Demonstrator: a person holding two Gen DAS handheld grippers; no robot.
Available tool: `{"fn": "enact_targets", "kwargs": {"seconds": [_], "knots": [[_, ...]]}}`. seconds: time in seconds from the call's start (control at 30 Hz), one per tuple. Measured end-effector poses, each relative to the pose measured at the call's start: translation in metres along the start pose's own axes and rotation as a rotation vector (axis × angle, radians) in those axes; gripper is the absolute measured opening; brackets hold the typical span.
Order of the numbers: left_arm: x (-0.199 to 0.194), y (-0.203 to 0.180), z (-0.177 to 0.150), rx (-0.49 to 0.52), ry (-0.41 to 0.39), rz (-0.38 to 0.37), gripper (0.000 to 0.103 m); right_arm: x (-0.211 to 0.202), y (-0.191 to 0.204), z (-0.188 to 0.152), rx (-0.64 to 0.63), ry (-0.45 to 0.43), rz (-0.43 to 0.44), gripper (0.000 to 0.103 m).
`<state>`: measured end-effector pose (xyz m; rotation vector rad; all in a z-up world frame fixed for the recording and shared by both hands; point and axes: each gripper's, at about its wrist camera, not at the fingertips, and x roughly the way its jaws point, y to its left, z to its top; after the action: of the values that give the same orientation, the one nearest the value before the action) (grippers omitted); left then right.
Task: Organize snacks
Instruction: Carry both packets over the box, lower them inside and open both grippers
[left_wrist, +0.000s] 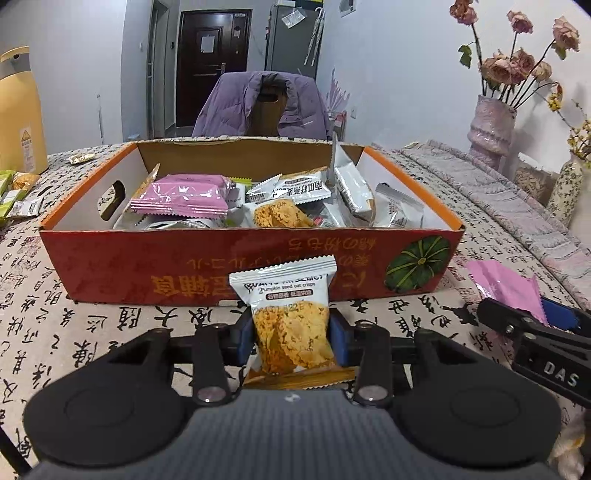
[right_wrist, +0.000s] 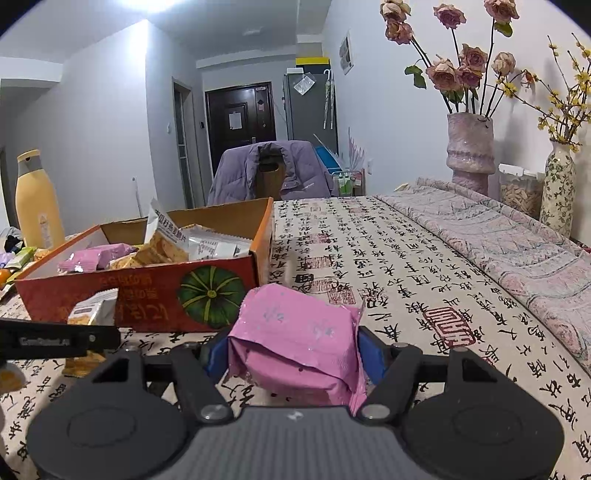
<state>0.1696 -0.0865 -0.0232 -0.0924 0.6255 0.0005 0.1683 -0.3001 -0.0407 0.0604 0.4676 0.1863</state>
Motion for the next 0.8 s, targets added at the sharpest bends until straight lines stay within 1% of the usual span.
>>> {"fn": "enact_targets", "kwargs": {"seconds": [0.17, 0.27, 0.4, 0.53, 0.8], "knots": [[-0.014, 0.005, 0.0, 0.008, -0.034, -0.023, 0.041, -0.004, 0.003, -0.001, -0.014, -0.027, -0.013, 0.069], [-0.022, 0.009, 0.003, 0.014, -0.058, -0.032, 0.041, -0.009, 0.009, -0.002, -0.044, -0.055, -0.025, 0.069], [-0.035, 0.011, 0.009, 0.029, -0.106, -0.034, 0.041, -0.011, 0.019, 0.003, -0.053, -0.07, 0.01, 0.069], [-0.043, 0.017, 0.017, 0.026, -0.15, -0.024, 0.041, -0.012, 0.033, 0.016, -0.079, -0.099, 0.041, 0.069], [-0.046, 0.032, 0.04, 0.017, -0.204, 0.006, 0.041, -0.002, 0.056, 0.047, -0.111, -0.147, 0.082, 0.069]]}}
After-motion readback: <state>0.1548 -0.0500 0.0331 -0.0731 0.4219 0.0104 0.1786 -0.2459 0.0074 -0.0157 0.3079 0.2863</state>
